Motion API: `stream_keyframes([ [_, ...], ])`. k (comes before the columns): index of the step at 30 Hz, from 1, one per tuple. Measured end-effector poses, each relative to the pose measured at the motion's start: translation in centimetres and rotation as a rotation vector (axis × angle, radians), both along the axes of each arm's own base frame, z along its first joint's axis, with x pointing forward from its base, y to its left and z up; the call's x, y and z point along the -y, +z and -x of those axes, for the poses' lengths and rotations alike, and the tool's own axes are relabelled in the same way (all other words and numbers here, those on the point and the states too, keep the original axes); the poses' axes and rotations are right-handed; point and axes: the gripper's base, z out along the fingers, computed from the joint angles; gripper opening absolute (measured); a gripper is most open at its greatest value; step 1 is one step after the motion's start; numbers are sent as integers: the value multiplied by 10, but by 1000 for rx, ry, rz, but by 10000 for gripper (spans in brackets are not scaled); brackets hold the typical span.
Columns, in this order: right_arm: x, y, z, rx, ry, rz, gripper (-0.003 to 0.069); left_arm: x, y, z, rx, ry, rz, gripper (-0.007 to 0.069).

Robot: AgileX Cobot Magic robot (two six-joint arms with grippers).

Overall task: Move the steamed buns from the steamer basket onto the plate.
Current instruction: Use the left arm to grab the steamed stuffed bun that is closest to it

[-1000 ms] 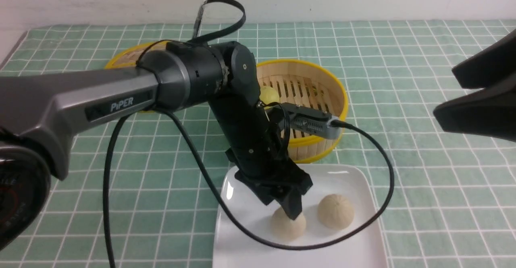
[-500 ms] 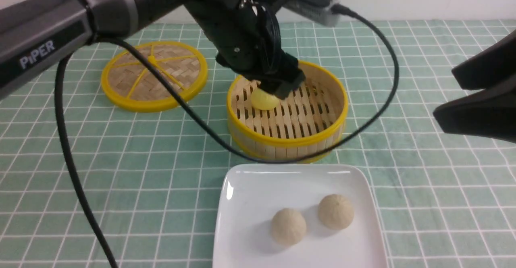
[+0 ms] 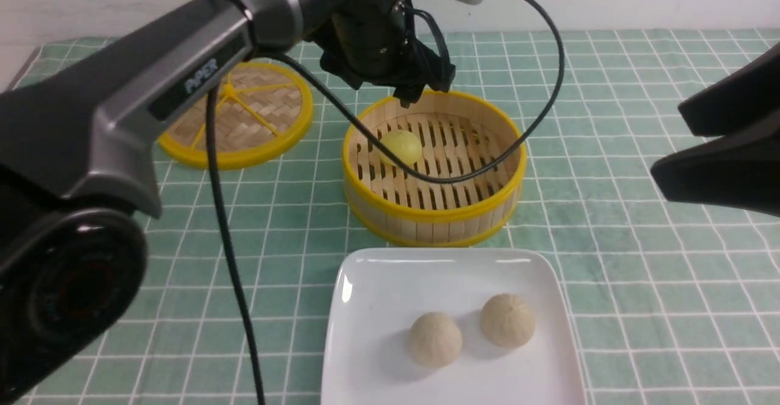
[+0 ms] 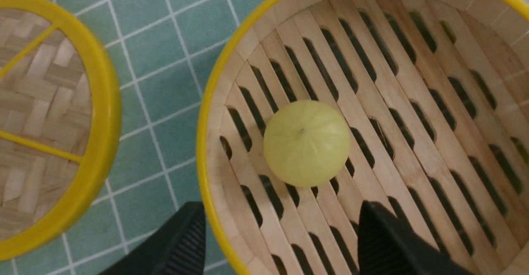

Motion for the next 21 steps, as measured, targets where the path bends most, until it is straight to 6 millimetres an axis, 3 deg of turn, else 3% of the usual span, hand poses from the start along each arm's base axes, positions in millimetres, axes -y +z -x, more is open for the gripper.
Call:
stream_keyframes([
  [4, 0, 0, 0, 0, 0, -1, 495, 10, -19, -13, -27, -9, -18, 495],
  [13, 0, 0, 0, -3, 2, 1, 495, 21, -60, -23, -100, -48, -37, 493],
  [21, 0, -1, 2, -18, 12, 10, 495, 26, -73, -32, -58, -66, -32, 460],
])
